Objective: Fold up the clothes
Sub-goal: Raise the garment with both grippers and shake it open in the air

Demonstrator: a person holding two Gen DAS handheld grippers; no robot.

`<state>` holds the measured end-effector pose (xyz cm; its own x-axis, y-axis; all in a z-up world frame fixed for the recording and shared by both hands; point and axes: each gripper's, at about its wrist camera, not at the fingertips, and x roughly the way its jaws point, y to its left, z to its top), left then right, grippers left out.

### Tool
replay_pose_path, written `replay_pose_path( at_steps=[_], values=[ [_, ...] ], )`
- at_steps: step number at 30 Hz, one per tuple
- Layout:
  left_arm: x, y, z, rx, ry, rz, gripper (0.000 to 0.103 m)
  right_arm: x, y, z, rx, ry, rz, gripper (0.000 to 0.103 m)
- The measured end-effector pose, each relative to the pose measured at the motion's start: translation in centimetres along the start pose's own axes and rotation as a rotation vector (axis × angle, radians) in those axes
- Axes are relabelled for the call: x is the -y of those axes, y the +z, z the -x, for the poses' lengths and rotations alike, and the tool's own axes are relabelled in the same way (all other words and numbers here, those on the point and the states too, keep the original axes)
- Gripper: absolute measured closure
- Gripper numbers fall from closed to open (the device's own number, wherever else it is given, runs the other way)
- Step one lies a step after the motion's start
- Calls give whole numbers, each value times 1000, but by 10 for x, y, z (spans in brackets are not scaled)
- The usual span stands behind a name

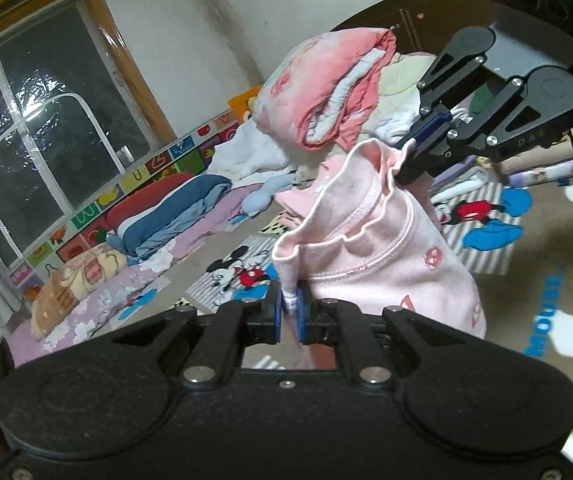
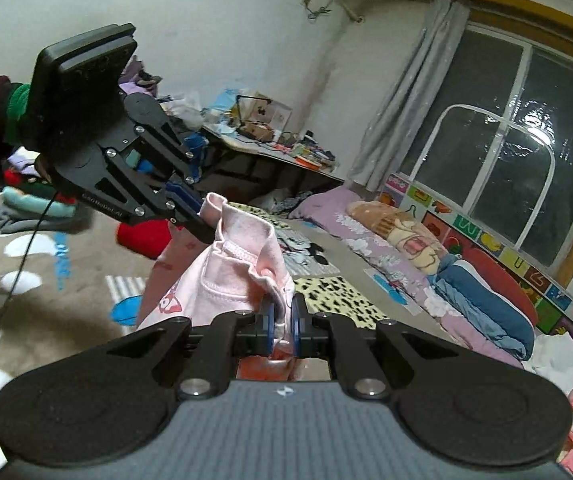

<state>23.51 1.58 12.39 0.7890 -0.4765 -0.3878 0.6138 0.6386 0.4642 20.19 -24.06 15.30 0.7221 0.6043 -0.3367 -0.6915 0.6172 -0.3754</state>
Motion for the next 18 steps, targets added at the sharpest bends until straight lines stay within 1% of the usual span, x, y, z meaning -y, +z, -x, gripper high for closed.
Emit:
replay_pose_path(
  at_steps=[9, 12, 15, 18],
  values=[
    [-45, 29, -44, -10, 61, -5, 97, 51, 9, -49, -13, -56, -8, 93],
    [-56, 41, -57, -10, 107, -12, 97, 67, 12, -63, -12, -92, -13, 93],
    [-64, 49, -68, -9, 183, -25, 97, 80, 15, -77, -3, -144, -14, 93],
    [-70, 51, -76, 2, 225, -13, 97, 88, 19, -88, 19, -196, -8, 94]
  ],
)
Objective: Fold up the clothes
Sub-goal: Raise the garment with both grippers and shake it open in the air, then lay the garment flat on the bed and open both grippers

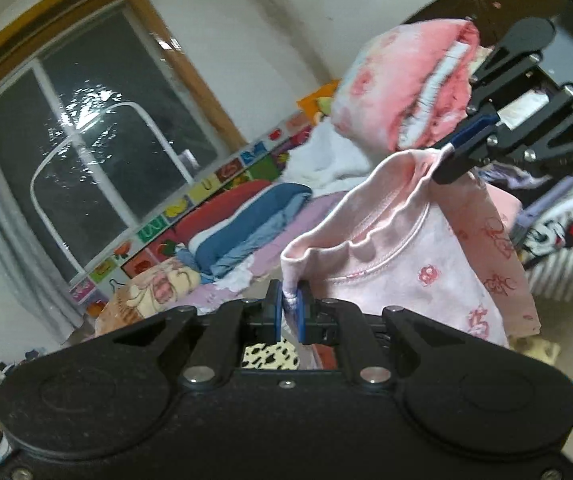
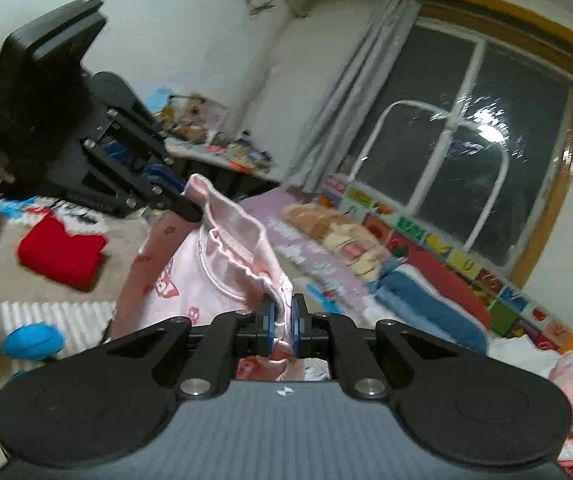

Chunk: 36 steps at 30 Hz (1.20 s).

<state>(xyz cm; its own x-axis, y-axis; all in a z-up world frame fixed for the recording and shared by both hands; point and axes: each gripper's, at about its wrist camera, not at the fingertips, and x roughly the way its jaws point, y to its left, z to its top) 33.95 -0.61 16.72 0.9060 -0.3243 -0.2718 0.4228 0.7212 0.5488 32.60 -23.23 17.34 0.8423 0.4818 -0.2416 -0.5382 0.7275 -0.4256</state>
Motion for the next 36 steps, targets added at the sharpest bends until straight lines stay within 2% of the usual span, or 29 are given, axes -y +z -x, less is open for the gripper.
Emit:
replay_pose_path(
  at_steps=[3, 9, 16, 22, 28, 30, 36],
  values=[
    [12, -11, -2, -9, 12, -41, 97, -3, -3, -9, 11, -24, 28, 94],
    [61, -61, 30, -16, -87, -128, 97, -43, -40, 3, -31, 30, 118, 94],
    [132, -118, 97, -45, -214, -182, 97, -136, -91, 58, -91, 168, 233, 94],
    [205, -166, 141, -105, -299, -290, 97, -217, -134, 98, -162, 264, 294, 94],
    [253, -197, 164, -146, -312, -393, 97, -288, -167, 122, -227, 311, 374, 94],
    [271, -207, 174, -152, -306, -444, 97, -301, -176, 130, -243, 313, 391, 94],
    [302, -220, 192, -167, -318, -473, 97, -330, -196, 147, -293, 315, 460, 94]
  ],
)
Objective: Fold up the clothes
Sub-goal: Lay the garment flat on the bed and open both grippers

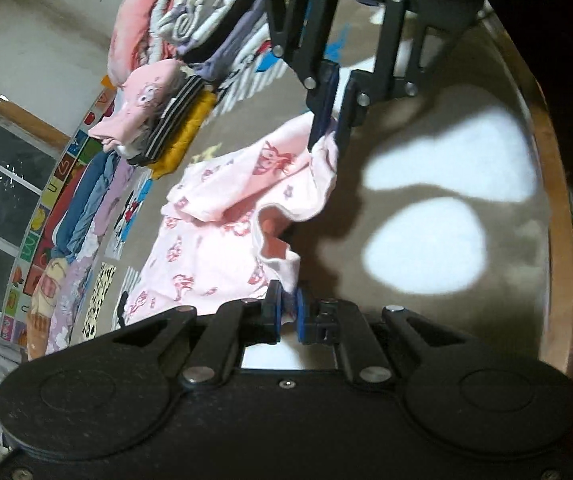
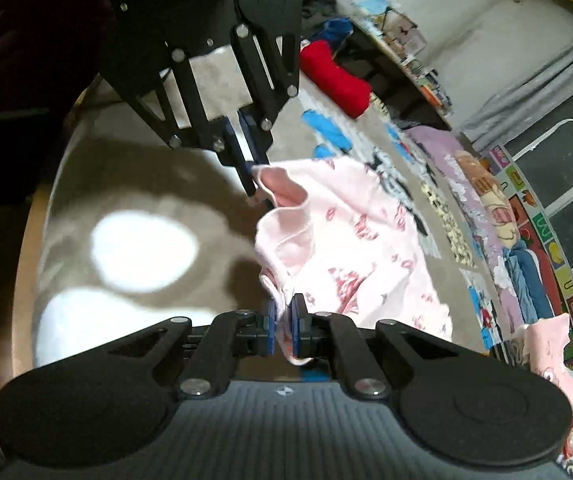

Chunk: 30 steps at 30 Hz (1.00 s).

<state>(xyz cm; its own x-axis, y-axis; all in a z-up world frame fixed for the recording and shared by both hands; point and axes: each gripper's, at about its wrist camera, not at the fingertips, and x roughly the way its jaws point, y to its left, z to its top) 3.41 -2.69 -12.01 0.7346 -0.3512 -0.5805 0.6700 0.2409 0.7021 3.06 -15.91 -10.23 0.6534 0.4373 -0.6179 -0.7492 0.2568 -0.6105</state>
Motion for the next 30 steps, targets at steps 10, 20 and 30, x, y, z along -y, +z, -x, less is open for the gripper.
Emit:
replay_pose_path(
  at_steps=[10, 20, 30],
  values=[
    [43, 8, 8, -39, -25, -18, 98, -33, -12, 2, -98, 3, 23, 89],
    [-12, -15, 34, -63, -1, 552, 62, -10, -14, 41, -73, -7, -198, 89],
    [-82, -89, 11, -17, 35, 1361, 56, 39, -46, 27, 260, -6, -1104, 83]
  ],
)
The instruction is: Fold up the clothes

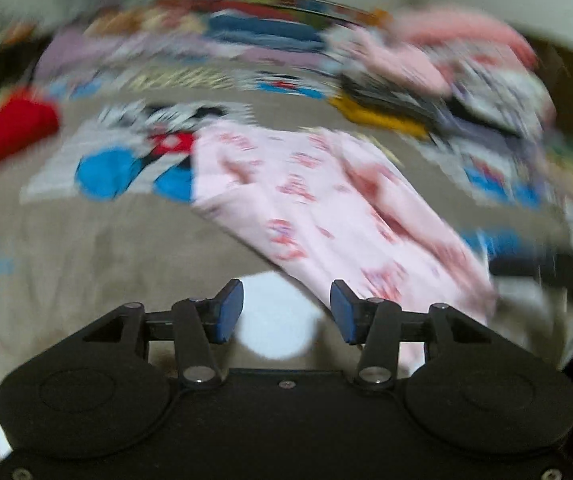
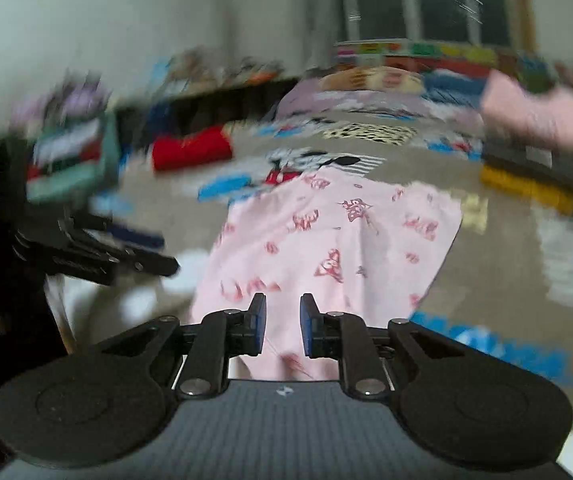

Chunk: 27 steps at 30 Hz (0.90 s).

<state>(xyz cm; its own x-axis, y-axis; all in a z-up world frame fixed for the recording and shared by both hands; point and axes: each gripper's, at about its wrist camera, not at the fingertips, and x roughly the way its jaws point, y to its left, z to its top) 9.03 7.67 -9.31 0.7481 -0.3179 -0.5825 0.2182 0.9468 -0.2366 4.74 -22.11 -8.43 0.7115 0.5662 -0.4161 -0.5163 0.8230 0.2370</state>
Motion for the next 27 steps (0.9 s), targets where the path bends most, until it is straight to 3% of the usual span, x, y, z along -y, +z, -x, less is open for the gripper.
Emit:
replay_pose_path(
  at_steps=[2, 5, 12, 18, 20, 21, 27],
  values=[
    [-24, 4, -8, -3, -9, 156, 56, 13, -16, -6, 32, 2, -125, 83],
    [-53, 8, -18, 10, -36, 337, 56, 22, -24, -15, 18, -13, -149, 81],
    [-78, 31, -50, 60, -84, 545, 56, 40, -10, -18, 129, 29, -187, 72],
    [-80, 46, -74, 77, -74, 580, 58, 66, -1, -38, 152, 24, -255, 71],
    [-76, 49, -78, 77, -52, 549, 74, 75, -1, -45, 140, 34, -293, 70],
    [-73, 50, -80, 75, -37, 530, 93, 79, -1, -47, 136, 39, -310, 69],
    [-35, 64, -78, 125, 13, 344, 98, 98, -3, -49, 147, 73, -423, 65]
  ],
)
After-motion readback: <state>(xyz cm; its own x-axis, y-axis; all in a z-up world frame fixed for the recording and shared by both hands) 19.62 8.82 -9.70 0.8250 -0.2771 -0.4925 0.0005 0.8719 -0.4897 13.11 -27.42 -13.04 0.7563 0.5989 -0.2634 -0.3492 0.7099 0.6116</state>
